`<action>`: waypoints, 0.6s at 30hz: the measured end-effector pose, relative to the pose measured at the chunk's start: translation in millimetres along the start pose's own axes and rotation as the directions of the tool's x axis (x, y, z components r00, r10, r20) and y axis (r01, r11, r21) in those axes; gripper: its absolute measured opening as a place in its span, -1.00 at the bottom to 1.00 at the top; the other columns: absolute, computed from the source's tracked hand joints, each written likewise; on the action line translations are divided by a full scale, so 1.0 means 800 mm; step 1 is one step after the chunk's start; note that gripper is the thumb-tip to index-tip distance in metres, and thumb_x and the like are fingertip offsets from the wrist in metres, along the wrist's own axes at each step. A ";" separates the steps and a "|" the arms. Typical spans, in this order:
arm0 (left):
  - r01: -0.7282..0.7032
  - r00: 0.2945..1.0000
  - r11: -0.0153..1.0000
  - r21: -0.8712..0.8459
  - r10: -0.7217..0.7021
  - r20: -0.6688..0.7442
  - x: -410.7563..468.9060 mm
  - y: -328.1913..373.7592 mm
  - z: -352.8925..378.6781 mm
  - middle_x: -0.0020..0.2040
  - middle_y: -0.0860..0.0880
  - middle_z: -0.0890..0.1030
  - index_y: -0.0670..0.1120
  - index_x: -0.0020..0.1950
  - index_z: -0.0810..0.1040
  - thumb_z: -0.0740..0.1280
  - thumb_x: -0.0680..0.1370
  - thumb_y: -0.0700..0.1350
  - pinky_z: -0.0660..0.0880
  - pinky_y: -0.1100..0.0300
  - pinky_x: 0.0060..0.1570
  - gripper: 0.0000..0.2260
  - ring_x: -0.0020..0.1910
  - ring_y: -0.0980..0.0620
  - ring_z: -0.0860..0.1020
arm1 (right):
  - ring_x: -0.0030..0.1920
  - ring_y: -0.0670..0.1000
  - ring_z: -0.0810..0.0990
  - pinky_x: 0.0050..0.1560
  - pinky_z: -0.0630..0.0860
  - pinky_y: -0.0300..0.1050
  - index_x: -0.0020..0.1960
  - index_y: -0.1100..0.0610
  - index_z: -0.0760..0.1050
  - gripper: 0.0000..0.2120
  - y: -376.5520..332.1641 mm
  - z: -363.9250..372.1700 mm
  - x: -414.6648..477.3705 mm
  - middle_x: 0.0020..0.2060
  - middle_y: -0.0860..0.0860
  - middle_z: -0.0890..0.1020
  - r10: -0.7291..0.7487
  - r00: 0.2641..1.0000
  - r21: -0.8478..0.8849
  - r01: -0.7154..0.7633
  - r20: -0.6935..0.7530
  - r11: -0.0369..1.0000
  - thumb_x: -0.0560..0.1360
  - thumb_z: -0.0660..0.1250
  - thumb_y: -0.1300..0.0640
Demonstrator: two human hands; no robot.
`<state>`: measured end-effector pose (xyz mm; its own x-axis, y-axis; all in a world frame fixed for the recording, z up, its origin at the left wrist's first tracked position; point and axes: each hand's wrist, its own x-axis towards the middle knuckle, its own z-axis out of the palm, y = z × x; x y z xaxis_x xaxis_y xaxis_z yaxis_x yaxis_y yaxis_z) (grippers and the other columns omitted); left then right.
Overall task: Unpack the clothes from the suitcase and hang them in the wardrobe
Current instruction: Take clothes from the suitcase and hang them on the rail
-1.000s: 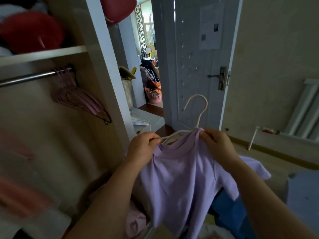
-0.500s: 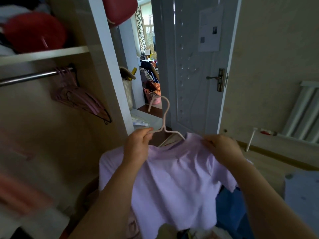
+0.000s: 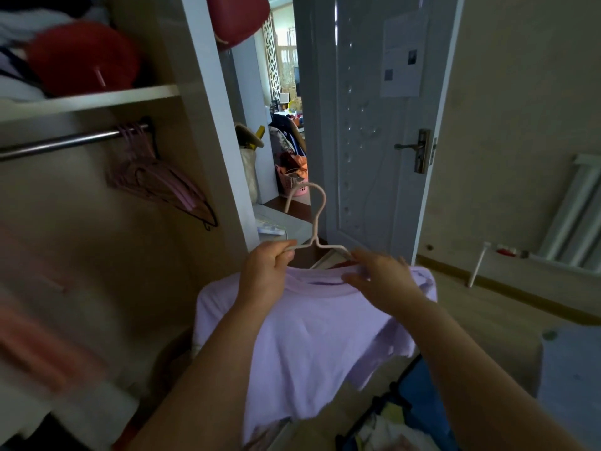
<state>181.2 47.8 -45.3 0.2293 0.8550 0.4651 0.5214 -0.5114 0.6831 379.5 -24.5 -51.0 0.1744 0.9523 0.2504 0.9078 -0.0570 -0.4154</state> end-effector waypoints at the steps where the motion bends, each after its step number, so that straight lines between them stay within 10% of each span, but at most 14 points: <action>1: 0.001 1.000 1.000 -0.011 -0.001 0.009 -0.002 0.000 -0.002 0.07 -0.12 0.62 -0.18 0.21 0.59 0.27 0.57 -0.29 0.45 0.23 0.06 -0.76 0.03 0.00 0.57 | 0.08 0.13 0.57 0.04 0.42 -0.03 0.13 -0.02 0.52 -0.78 -0.009 0.002 0.001 0.01 0.03 0.65 -0.017 0.999 0.034 0.018 -0.030 0.999 0.54 0.25 -0.06; 6: 0.070 0.998 0.997 0.014 -0.070 -0.004 -0.012 -0.026 -0.034 0.13 -0.12 0.64 -0.17 0.23 0.59 0.28 0.58 -0.24 0.44 0.22 0.12 -0.76 0.13 -0.06 0.58 | -0.09 0.13 0.60 -0.16 0.41 -0.07 -0.06 0.03 0.60 -0.82 -0.024 -0.005 0.006 -0.15 0.03 0.67 0.011 0.992 0.154 0.009 -0.128 0.988 0.56 0.24 0.01; 18: 0.324 0.935 0.940 0.105 -0.302 -0.185 -0.042 -0.056 -0.122 0.05 -0.11 0.66 -0.20 0.09 0.64 0.30 0.55 -0.25 0.47 0.21 0.10 -0.82 0.07 -0.04 0.60 | -0.32 -0.08 0.47 -0.30 0.35 -0.24 -0.08 0.14 0.60 -0.82 -0.137 0.051 0.032 -0.34 -0.03 0.54 -0.051 0.904 0.457 -0.164 0.424 0.874 0.56 0.22 0.23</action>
<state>69.7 33.7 -36.3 -0.0947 0.9383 0.3326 0.6509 -0.1944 0.7338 269.1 18.3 -34.8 -0.0505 0.9911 -0.1228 0.5911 -0.0694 -0.8036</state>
